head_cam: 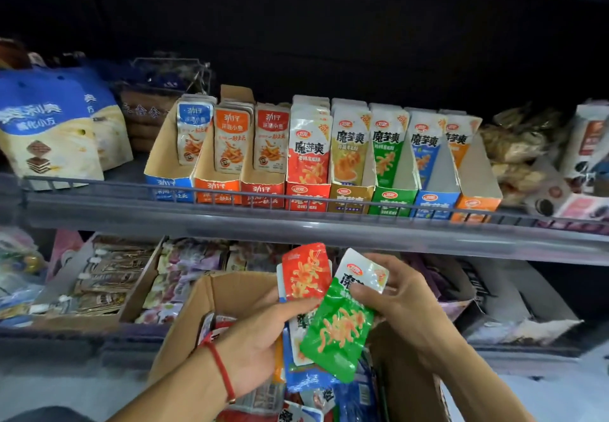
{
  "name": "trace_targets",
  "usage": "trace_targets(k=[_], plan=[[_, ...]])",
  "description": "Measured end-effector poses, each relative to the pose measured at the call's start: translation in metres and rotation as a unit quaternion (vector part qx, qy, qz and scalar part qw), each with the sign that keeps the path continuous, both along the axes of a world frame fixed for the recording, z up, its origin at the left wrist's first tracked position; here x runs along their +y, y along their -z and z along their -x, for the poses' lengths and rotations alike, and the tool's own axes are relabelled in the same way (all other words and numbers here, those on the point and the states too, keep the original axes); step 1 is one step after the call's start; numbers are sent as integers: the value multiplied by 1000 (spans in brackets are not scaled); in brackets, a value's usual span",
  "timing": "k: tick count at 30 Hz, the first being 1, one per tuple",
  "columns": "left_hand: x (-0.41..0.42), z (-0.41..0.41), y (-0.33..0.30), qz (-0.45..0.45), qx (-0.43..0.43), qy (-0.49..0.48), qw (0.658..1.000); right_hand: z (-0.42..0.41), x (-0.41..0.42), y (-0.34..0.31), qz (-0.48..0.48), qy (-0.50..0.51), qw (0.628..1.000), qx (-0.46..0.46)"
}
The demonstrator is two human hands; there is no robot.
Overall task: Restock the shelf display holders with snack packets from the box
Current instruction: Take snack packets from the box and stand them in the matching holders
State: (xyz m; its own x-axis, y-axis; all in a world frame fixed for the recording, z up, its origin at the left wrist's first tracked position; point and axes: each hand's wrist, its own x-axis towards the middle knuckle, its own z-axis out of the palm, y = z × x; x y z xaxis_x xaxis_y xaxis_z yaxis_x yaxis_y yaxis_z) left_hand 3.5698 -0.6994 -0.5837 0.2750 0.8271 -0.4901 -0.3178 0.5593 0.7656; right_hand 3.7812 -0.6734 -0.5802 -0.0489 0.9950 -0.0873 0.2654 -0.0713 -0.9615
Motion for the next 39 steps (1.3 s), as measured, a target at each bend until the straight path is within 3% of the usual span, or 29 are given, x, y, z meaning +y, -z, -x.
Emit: trace_targets(k=[3, 6, 9, 12, 15, 21, 24, 29, 33, 36, 39], plan=[[4, 4, -4, -55, 73, -43, 995, -22, 3, -29, -43, 25, 998, -28], [11, 12, -8, -136, 154, -83, 975, -43, 17, -79, -161, 102, 981, -36], [19, 19, -15, -174, 165, -121, 963, -55, 50, -130, -308, 203, 922, -121], [29, 24, -21, -183, 148, -151, 960, -51, 88, -162, -380, 244, 861, -234], [36, 30, -27, -191, 134, -164, 959, -42, 124, -168, -364, 243, 846, -305], [44, 40, -30, -186, 130, -170, 959, -32, 171, -156, -275, 104, 848, -440], [46, 43, -31, -184, 131, -167, 960, -37, 189, -156, -244, 100, 834, -485], [48, 44, -33, -178, 122, -156, 964, -27, 203, -161, -210, 117, 779, -579], [47, 43, -37, -176, 103, -141, 969, -12, 199, -154, -247, 146, 724, -627], [44, 44, -39, -175, 90, -139, 971, 9, 177, -143, -338, 163, 750, -545], [43, 43, -40, -178, 82, -151, 969, 44, 124, -129, -378, 98, 832, -393]])
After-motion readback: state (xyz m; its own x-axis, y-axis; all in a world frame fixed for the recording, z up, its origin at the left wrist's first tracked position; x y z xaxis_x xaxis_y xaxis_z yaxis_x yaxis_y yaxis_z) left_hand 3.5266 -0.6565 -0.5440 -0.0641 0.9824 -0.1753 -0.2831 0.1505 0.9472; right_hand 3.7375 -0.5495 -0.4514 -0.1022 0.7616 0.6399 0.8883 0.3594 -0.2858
